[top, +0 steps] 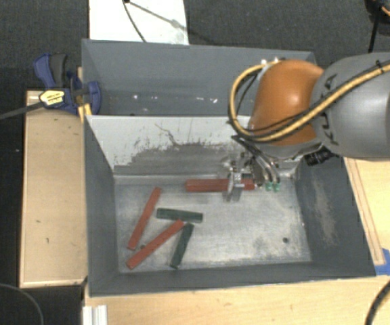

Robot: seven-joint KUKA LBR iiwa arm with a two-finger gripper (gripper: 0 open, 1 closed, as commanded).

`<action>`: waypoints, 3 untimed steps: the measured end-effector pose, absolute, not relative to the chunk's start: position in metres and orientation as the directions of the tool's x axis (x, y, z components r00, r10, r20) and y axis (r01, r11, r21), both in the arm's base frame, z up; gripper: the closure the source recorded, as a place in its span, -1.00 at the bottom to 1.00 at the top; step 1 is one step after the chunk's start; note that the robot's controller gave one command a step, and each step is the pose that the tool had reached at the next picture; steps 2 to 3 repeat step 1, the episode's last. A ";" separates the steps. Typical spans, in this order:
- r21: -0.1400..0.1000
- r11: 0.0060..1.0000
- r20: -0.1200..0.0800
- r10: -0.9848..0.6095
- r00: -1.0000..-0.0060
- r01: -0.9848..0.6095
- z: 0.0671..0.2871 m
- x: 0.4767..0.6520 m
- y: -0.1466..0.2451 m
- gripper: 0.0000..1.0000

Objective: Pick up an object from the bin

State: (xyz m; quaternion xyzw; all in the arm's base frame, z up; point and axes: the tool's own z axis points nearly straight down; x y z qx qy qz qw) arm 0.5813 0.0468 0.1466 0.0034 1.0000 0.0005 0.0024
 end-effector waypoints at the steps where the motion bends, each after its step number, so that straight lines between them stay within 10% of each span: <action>1: 0.001 1.000 -0.005 0.007 -1.000 0.007 0.153 0.581 0.047 1.00; 3: 0.001 1.000 -0.005 0.007 -1.000 0.007 0.153 0.581 0.047 1.00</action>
Offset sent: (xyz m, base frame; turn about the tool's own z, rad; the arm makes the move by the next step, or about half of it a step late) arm 0.0000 -0.0001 0.0111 0.0000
